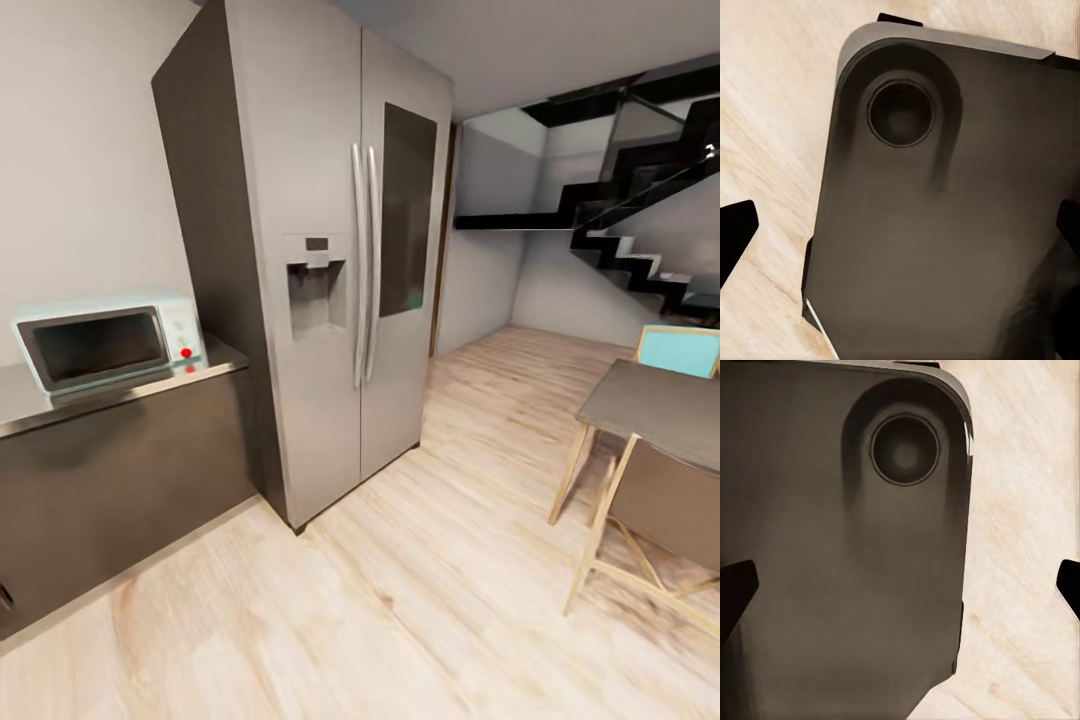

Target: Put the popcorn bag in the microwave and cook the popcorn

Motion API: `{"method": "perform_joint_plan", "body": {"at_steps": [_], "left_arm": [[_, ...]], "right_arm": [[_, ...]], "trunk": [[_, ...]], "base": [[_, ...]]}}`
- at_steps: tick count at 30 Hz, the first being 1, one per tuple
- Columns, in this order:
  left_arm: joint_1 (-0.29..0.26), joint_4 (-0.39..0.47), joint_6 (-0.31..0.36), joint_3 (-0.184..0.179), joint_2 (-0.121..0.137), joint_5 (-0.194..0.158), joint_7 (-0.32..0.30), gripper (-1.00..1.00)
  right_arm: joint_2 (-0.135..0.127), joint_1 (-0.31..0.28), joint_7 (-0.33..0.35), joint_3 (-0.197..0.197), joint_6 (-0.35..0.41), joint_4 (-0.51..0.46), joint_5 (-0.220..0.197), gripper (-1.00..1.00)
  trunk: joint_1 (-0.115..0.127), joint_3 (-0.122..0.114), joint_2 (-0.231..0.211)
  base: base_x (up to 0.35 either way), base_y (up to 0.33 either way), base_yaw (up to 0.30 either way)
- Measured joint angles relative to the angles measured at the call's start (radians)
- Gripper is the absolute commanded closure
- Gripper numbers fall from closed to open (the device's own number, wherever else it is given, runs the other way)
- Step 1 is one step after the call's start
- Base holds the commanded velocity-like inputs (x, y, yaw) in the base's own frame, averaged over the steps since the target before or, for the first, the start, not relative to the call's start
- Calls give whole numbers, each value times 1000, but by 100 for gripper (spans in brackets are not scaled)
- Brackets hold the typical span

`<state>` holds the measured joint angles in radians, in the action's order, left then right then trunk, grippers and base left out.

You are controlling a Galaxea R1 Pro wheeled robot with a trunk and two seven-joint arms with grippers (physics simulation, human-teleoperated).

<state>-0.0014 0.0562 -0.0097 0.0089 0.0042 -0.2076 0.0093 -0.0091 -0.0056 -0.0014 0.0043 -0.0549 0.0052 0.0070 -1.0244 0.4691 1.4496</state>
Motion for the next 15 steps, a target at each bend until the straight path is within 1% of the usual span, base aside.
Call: {"method": "perform_joint_plan", "body": {"at_steps": [10,12,15], "left_arm": [[0,0,0,0,0,0,0,-100],[0,0,0,0,0,0,-1,-100],[0,0,0,0,0,1,0,-100]], "right_arm": [[2,0,0,0,0,0,0,-100],[2,0,0,0,0,0,0,-100],[1,0,0,0,0,0,0,-100]], "trunk": [[0,0,0],[0,0,0],[0,0,0]], "base": [[326,0,2],[326,0,110],[326,0,240]]}}
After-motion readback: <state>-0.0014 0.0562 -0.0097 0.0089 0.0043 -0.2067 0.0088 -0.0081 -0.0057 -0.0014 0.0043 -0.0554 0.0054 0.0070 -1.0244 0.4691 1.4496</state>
